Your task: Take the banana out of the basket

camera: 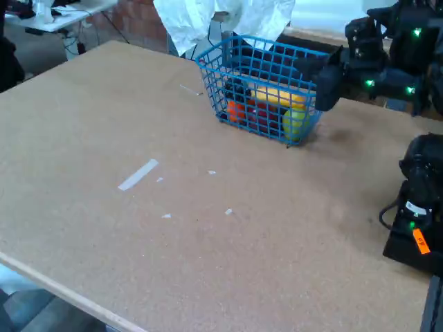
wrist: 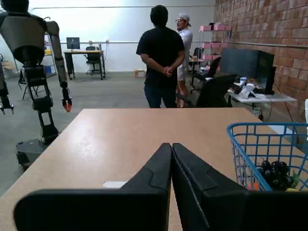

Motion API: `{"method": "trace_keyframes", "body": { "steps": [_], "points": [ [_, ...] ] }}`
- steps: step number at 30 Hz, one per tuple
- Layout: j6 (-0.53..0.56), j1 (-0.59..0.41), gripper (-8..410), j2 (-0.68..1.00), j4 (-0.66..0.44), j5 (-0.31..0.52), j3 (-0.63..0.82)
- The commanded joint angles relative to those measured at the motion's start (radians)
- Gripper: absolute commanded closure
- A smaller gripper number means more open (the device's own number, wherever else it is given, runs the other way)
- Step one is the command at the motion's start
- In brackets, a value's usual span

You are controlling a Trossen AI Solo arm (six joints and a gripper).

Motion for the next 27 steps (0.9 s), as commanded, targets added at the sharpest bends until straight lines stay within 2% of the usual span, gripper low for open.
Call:
{"method": "trace_keyframes", "body": {
  "steps": [1,14,22,25,27],
  "points": [
    [-0.002,0.0,402,0.0,0.005,-0.001,0.001],
    [-0.002,0.0,402,0.0,0.008,-0.001,0.001],
    [-0.011,0.0,402,0.001,0.064,0.0,0.018],
    [-0.043,0.0,402,0.027,0.063,0.033,0.058],
    [-0.064,0.0,402,0.052,0.061,0.087,0.1]
  ]
}}
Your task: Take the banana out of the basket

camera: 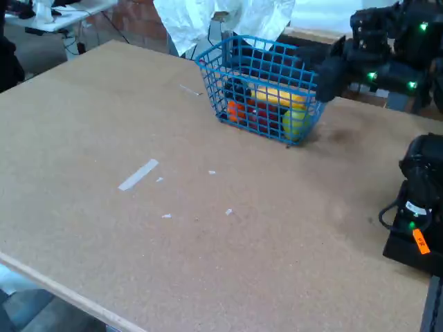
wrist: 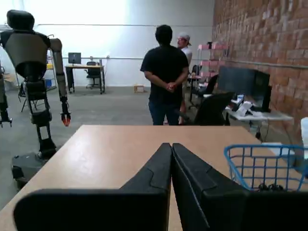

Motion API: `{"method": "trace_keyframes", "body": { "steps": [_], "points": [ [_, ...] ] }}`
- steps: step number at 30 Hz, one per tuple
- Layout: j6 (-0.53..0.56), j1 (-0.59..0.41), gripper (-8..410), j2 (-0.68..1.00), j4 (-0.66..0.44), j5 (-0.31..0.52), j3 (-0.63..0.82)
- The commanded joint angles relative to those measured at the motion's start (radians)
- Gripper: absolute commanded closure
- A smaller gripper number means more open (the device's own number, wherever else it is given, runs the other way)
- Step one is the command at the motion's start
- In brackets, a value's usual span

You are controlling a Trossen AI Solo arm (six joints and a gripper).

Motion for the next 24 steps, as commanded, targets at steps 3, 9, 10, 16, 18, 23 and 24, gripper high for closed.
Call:
{"method": "trace_keyframes", "body": {
  "steps": [3,9,10,16,18,23,24],
  "points": [
    [-0.071,0.0,402,0.088,-0.022,0.141,0.14],
    [-0.084,0.0,402,0.258,-0.192,0.234,0.406],
    [-0.088,0.0,402,0.292,-0.224,0.244,0.454],
    [-0.19,-0.003,402,0.503,-0.348,0.363,0.709],
    [-0.212,-0.014,402,0.572,-0.381,0.396,0.777],
    [-0.212,-0.112,402,0.727,-0.468,0.401,0.903],
    [-0.212,-0.14,402,0.754,-0.478,0.401,0.917]
  ]
}}
